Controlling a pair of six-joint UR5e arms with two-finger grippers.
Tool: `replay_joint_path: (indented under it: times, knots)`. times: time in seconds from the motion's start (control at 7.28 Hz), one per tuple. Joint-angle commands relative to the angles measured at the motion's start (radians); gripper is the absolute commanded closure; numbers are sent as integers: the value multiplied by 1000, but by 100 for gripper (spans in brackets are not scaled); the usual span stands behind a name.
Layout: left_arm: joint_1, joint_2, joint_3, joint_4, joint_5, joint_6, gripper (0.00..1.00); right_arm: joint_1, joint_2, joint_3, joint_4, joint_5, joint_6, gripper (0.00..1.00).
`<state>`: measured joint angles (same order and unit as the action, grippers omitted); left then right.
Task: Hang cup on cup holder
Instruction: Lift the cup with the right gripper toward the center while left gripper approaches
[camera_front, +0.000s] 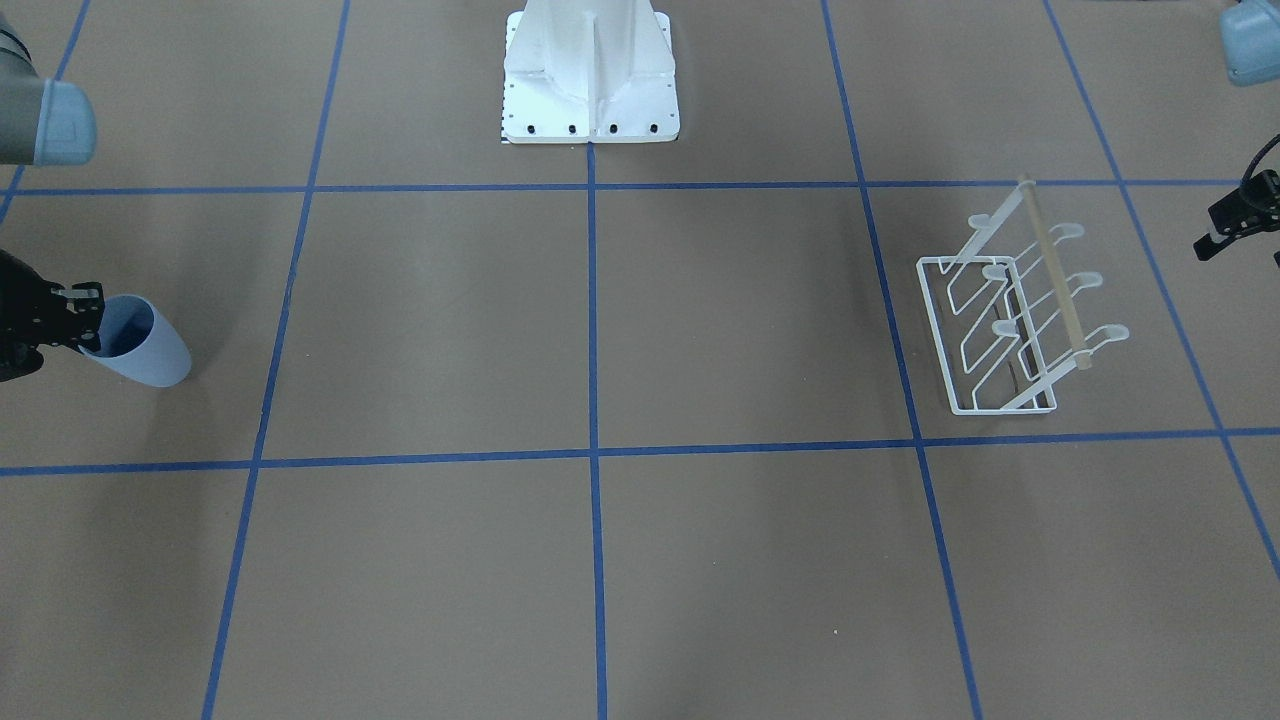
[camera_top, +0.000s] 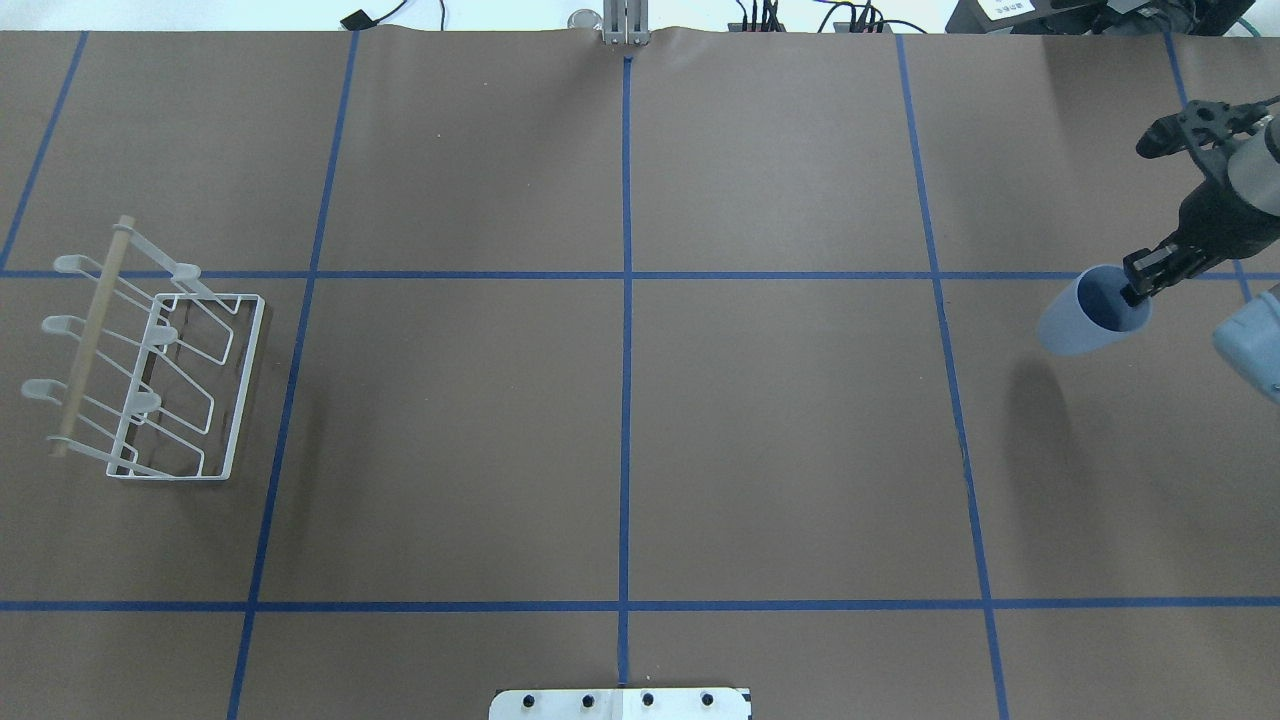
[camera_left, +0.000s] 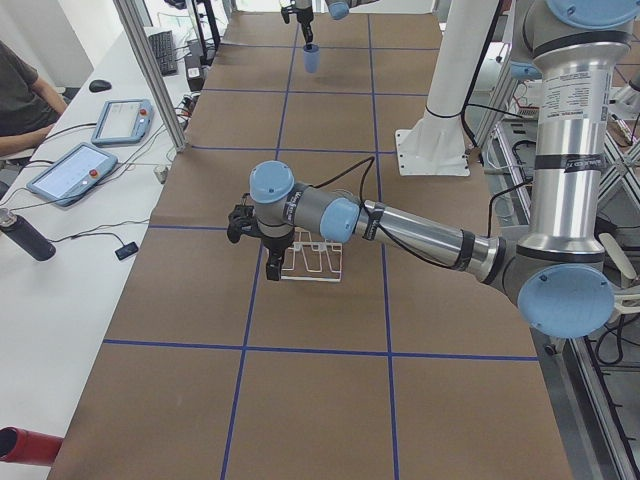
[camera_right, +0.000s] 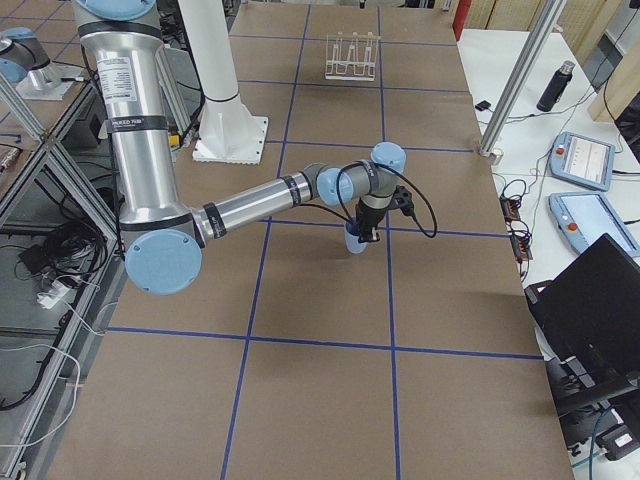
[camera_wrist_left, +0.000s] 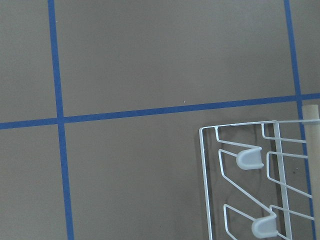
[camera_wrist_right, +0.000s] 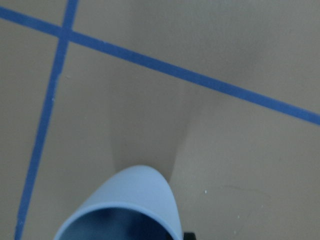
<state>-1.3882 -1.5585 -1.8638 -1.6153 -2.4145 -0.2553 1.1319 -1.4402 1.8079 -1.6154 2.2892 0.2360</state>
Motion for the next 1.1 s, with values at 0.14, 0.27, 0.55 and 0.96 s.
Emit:
replay_joint_path:
  times: [0.14,0.27,0.55,0.96]
  knots:
    - [1,-9,-6,-3,-5,-8,2,55,7,7,2,210,131,100]
    - [4,-38,-12,-12,-9,-122,2,55,38,11,44,273,252,100]
    - [18,-45,-8,-175,-12,-326,2,55,43,1,275,393,460,100]
    - [151,-144,3,-374,0,-736,2,51,49,1,616,409,758,100]
